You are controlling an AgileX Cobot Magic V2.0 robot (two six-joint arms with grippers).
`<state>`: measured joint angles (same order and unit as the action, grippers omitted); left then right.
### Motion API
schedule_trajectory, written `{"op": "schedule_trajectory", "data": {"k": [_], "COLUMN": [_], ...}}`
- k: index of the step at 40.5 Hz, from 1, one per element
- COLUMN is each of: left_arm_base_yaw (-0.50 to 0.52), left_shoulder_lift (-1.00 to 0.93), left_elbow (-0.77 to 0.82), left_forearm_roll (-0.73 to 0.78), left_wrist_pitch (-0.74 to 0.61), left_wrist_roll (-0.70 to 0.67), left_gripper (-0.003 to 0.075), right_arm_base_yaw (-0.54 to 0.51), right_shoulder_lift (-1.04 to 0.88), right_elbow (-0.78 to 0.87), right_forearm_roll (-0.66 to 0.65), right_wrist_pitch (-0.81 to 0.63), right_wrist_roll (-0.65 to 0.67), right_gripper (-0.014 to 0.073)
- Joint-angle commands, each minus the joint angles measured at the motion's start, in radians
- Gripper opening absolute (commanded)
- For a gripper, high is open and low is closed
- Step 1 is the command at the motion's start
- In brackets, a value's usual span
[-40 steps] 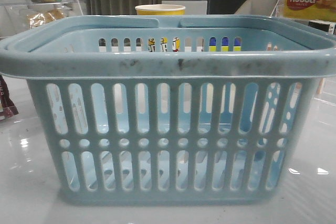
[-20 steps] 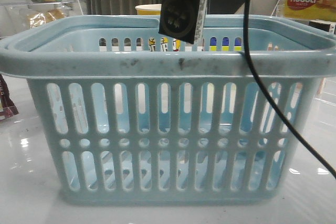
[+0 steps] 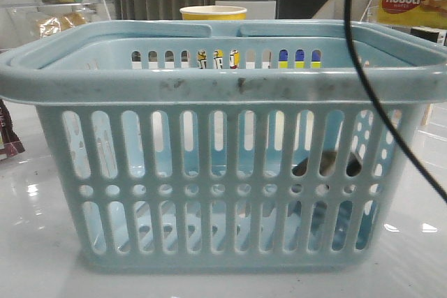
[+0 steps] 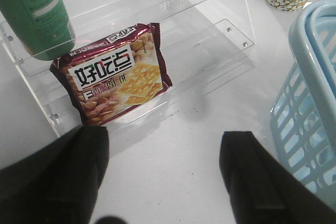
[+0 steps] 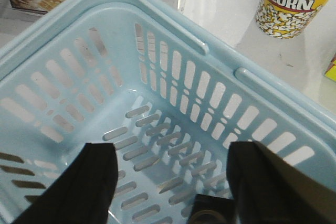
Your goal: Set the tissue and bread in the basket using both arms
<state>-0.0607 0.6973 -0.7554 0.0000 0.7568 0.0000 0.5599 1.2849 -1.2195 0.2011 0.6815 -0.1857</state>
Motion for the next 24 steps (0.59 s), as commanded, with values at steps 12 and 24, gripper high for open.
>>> {"op": "schedule_trajectory", "data": {"k": [12,24], "left_arm_base_yaw": [-0.003,-0.003], "left_shoulder_lift": [0.003,0.148], "left_elbow": [-0.029,-0.072], "left_forearm_roll": [-0.01,-0.018], "left_wrist_pitch": [-0.099,-0.199], "left_wrist_roll": [0.0,0.017], "left_gripper": [0.0506,0.051], "right_arm_base_yaw": [0.001,0.0], "right_shoulder_lift": [-0.392,-0.589], "right_elbow": [0.211,0.357], "right_forearm_roll": [-0.002,-0.002], "right_wrist_pitch": [-0.026,-0.042], "right_wrist_roll": [-0.011,-0.011], "right_gripper": [0.0552,0.0552]}}
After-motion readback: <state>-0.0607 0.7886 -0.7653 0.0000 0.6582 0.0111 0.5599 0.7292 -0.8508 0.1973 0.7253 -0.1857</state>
